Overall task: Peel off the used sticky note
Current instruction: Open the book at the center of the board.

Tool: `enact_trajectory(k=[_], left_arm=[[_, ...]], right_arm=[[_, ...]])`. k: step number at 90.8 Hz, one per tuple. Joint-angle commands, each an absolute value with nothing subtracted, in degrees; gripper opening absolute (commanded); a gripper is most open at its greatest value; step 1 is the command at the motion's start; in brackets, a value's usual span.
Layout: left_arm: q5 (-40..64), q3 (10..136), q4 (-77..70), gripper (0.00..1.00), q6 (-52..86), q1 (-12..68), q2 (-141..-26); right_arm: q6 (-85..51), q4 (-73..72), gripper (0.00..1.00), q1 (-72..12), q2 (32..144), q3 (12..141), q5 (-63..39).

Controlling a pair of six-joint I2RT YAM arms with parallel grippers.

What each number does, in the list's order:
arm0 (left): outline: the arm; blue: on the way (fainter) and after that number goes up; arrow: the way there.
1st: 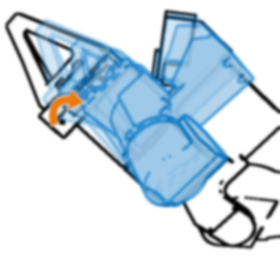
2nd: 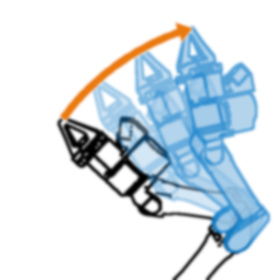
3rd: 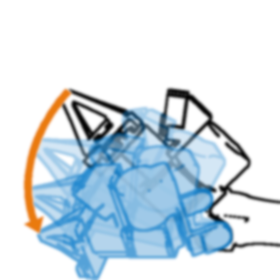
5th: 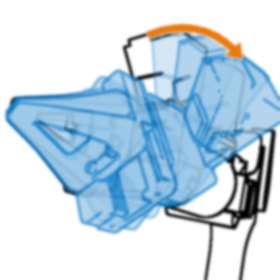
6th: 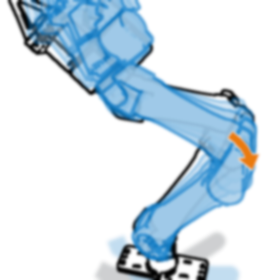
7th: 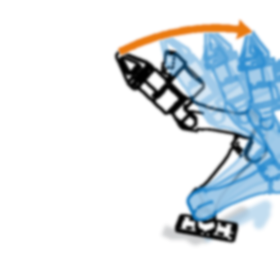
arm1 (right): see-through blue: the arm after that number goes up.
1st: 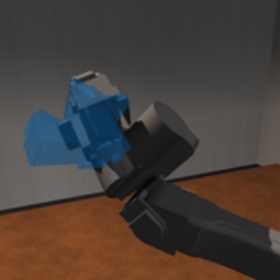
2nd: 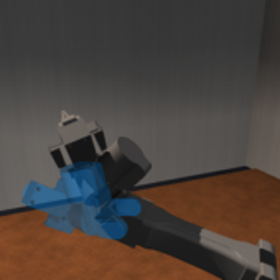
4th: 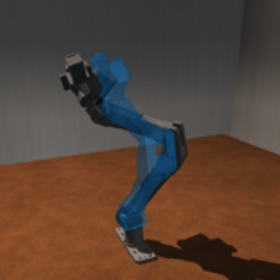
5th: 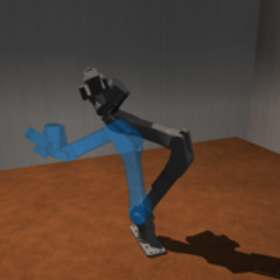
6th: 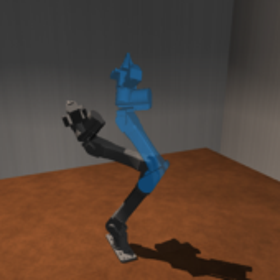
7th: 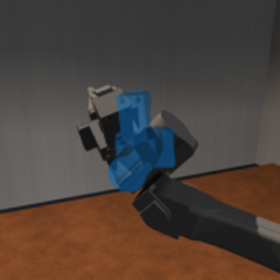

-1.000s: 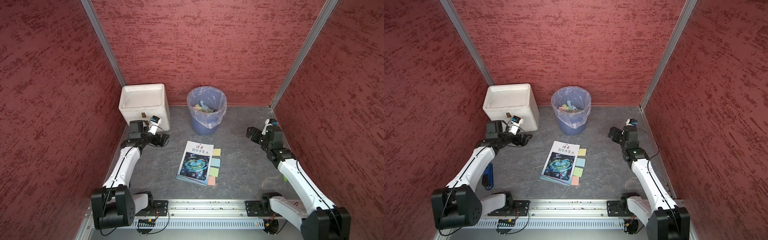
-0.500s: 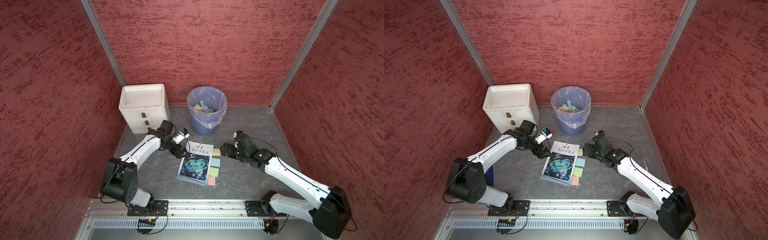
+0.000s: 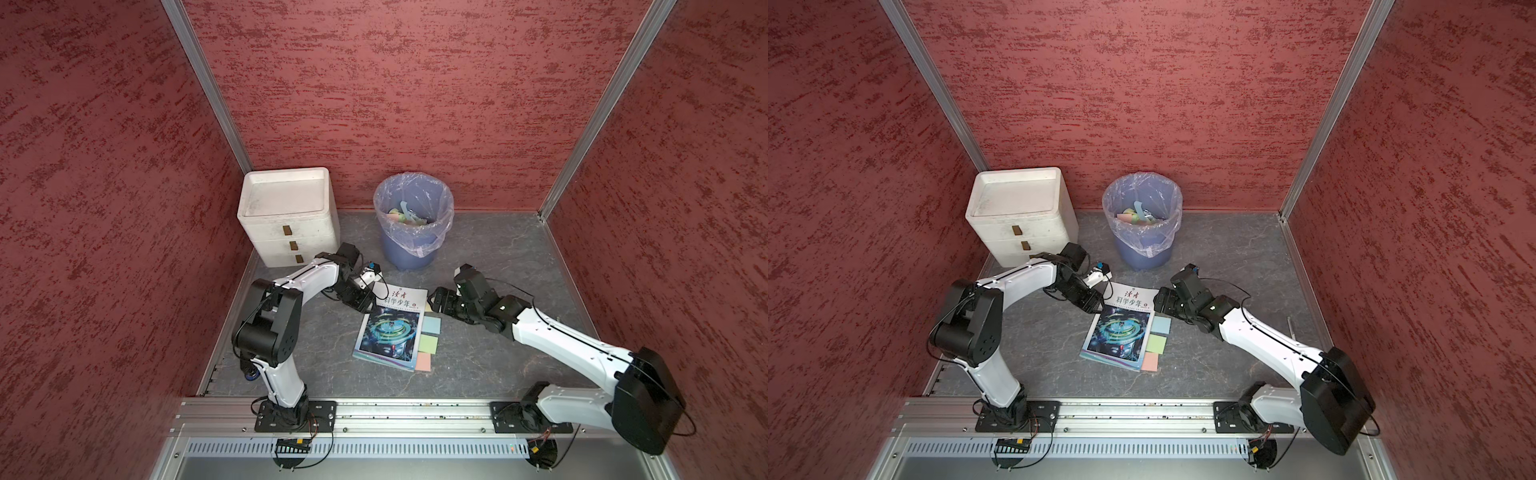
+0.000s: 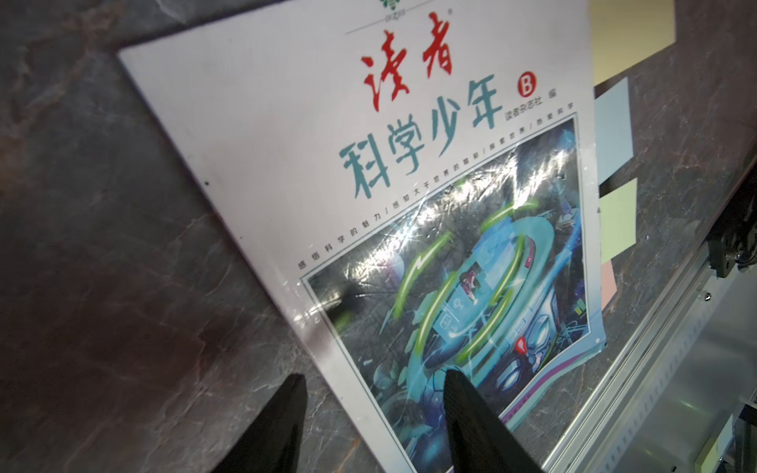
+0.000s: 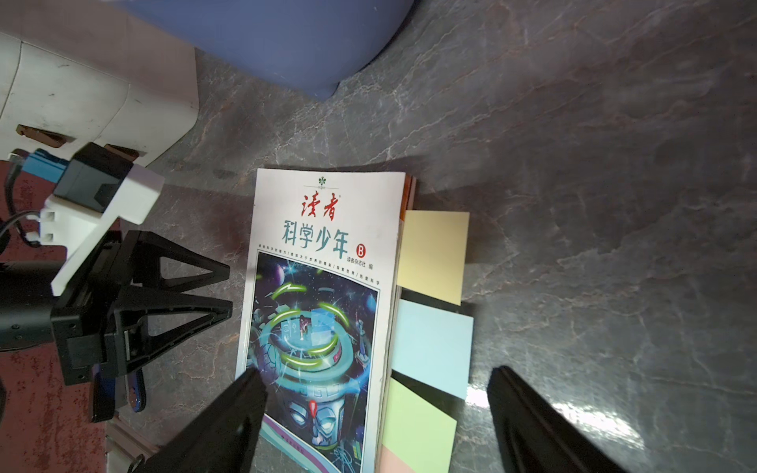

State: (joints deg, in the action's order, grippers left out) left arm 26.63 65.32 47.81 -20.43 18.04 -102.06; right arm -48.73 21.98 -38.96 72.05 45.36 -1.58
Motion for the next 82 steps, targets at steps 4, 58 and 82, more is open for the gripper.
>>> enact_trajectory(k=[4, 58, 82], left_arm=[[24.4, 67.3, 48.3, 0.51, -19.8, 18.4, -104.5], [25.6, 66.7, 50.8, 0.26, -21.4, 25.0, -106.9], [25.6, 65.1, 50.3, 0.25, -19.9, 26.5, -104.9]], right_arm=[[-50.5, 20.3, 0.89, -39.9, 70.4, 43.7, -2.5], [-52.3, 17.4, 0.87, -40.0, 70.7, 42.0, -5.1], [-52.5, 12.9, 0.87, -39.8, 77.5, 43.0, -6.3]])
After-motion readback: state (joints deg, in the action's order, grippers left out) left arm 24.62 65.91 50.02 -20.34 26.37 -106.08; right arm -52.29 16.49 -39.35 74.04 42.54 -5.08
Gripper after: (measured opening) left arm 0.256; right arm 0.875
